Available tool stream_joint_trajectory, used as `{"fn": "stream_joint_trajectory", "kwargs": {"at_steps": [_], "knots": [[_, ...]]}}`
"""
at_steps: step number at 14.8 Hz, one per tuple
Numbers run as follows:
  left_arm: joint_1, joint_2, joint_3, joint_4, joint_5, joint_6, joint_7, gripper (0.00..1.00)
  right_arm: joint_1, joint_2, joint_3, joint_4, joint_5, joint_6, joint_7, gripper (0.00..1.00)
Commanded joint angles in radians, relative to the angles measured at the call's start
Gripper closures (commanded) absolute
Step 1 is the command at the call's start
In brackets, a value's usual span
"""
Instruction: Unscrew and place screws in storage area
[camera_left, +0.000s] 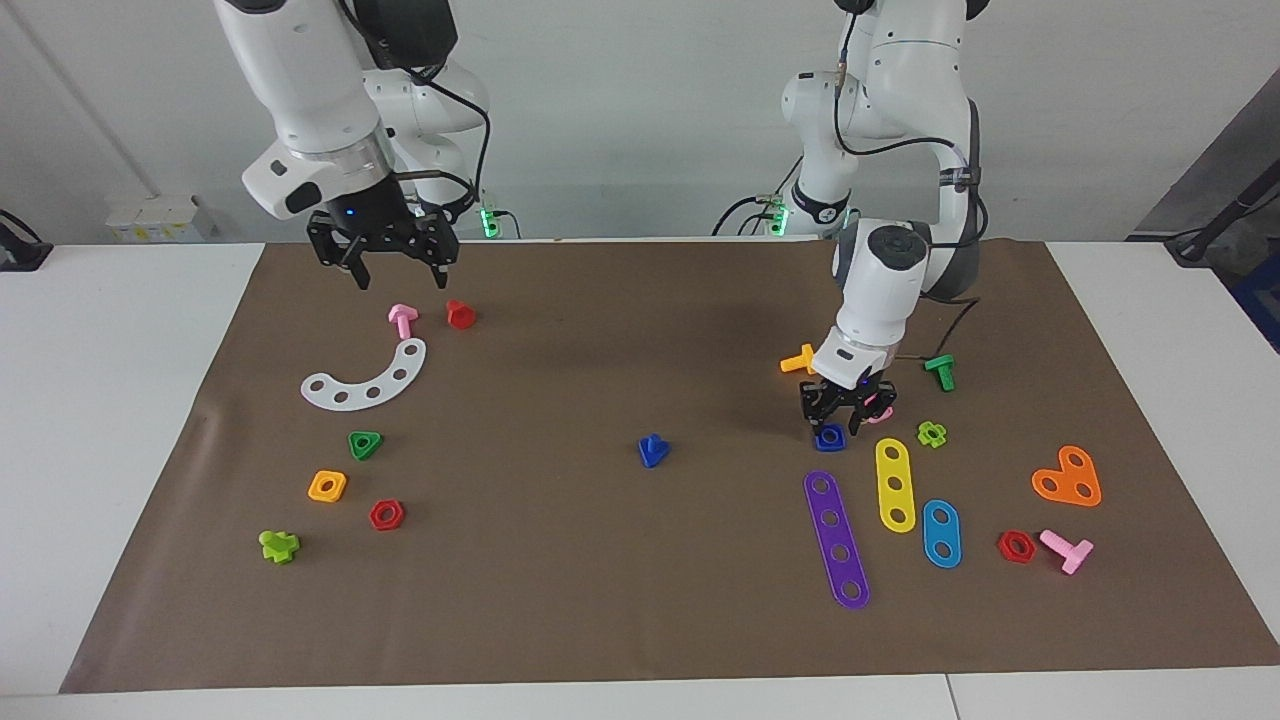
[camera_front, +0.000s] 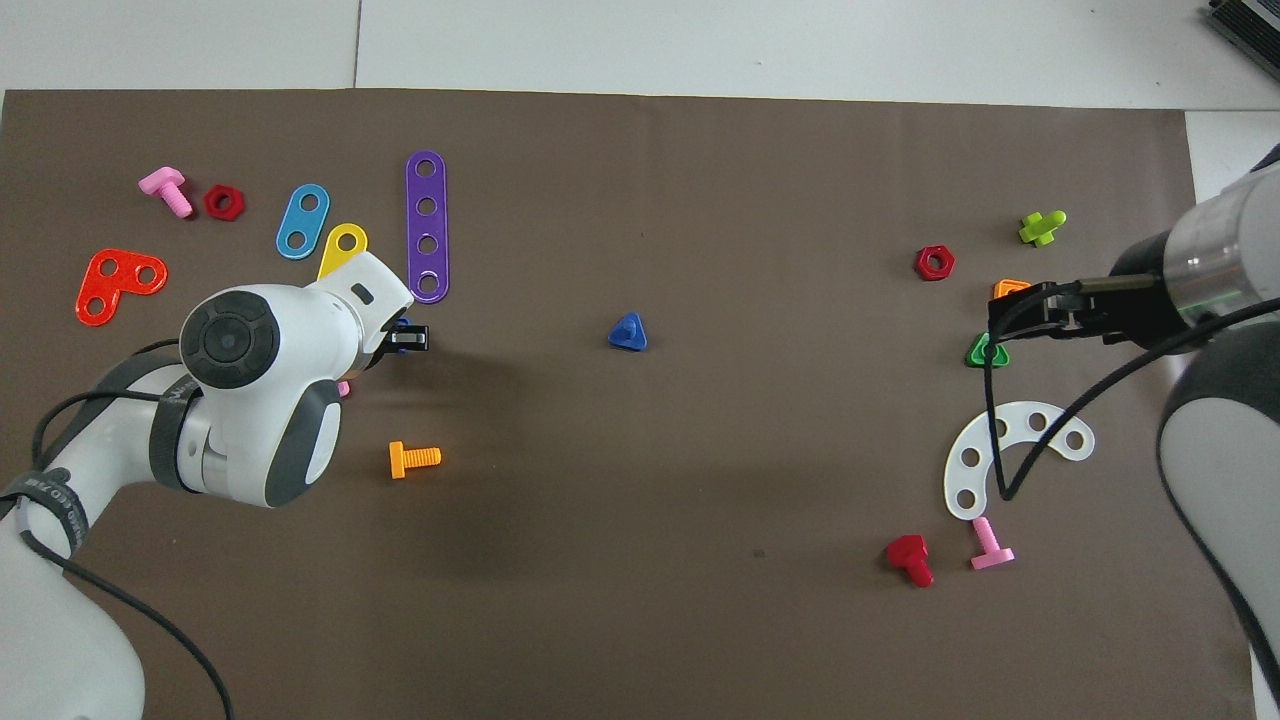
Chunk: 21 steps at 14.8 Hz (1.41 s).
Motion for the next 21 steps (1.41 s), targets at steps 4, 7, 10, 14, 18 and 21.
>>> {"fn": "stream_joint_trajectory", "kwargs": {"at_steps": [4,7,10,14,18,21], "knots": [[0.007,-0.033,0.006,0.103,0.018,-0.171,0.009,0.00,0.217,0.192,0.002,0.074,-0.022,0.142,0.232,0.00],[0.049,-0.041,0.006,0.277,0.018,-0.372,0.100,0.00,0.271,0.262,0.003,0.074,-0.040,0.236,0.247,0.00],[0.098,-0.063,0.007,0.422,0.015,-0.556,0.197,0.00,0.298,0.346,0.003,0.074,-0.045,0.351,0.247,0.00],[0.194,-0.136,0.010,0.501,-0.072,-0.673,0.289,0.00,0.335,0.467,0.003,0.112,-0.108,0.463,0.247,0.00],[0.219,-0.190,0.015,0.599,-0.091,-0.866,0.343,0.00,0.378,0.575,0.003,0.192,-0.198,0.503,0.338,0.00],[0.220,-0.184,0.013,0.711,-0.092,-1.012,0.342,0.00,0.398,0.599,0.002,0.185,-0.215,0.551,0.368,0.00]]}}
